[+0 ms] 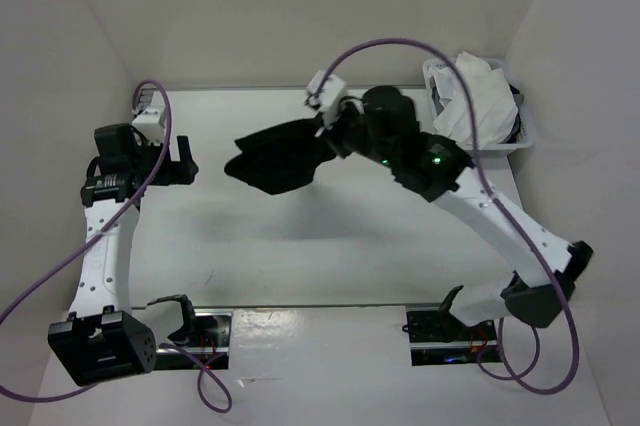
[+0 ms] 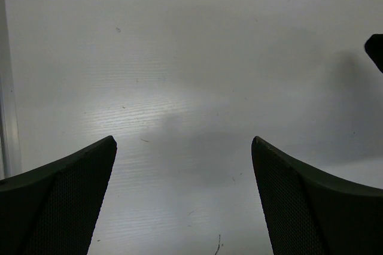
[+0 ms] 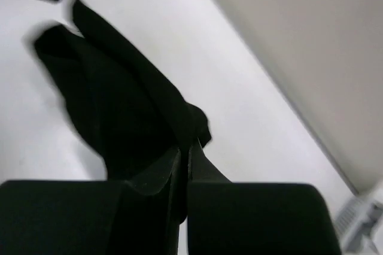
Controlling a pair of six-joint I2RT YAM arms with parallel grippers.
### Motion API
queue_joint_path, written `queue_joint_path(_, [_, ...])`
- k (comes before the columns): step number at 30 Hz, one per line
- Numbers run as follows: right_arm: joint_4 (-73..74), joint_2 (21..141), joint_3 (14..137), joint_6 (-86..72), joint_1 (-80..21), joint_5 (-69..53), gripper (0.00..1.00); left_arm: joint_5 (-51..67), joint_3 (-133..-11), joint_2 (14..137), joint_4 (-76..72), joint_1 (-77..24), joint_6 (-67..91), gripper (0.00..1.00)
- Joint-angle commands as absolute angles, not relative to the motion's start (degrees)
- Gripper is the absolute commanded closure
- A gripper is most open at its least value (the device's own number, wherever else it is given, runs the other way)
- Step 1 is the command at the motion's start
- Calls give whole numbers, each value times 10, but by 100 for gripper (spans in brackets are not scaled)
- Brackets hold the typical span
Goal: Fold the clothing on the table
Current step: Flatten the skirt out
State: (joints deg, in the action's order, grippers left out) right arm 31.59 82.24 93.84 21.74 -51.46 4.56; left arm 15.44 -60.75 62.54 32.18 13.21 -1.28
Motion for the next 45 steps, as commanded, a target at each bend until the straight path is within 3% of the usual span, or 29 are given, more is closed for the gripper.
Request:
queue_joint_path(1, [265, 764, 904, 200, -415, -13, 100, 174, -604, 608, 305, 135, -17, 1])
queue_joint_path(4, [227, 708, 812, 206, -371, -23, 94, 185, -599, 608, 305, 135, -22, 1])
queue_joint_path(5, [227, 691, 766, 217, -371, -1, 79, 185, -599, 608, 305, 135, -22, 1])
queue_joint_path(8, [216, 686, 696, 227, -371, 66, 50, 190, -599, 608, 305, 135, -22, 1])
queue_joint_path(9, [227, 693, 666, 235, -371, 93, 27, 190, -599, 608, 305, 135, -22, 1])
queue_joint_path(12, [251, 726, 622, 229, -371, 144, 3, 197, -599, 608, 305, 135, -27, 1])
queue_joint_path(20, [275, 806, 628, 207, -371, 265, 2, 209, -599, 608, 310, 135, -33, 1])
queue_joint_path(27, [293, 786, 668, 219, -431, 118, 2, 209, -599, 608, 310, 135, -33, 1])
queue_joint_path(37, [246, 915, 673, 224, -535, 126, 15, 209, -599, 608, 310, 135, -33, 1])
queue_joint_path(41, [217, 954, 679, 229, -541, 137, 23, 209, -593, 608, 310, 135, -33, 1])
queue_joint_path(45, [198, 976, 691, 241, -541, 149, 24, 209, -593, 608, 310, 135, -33, 1])
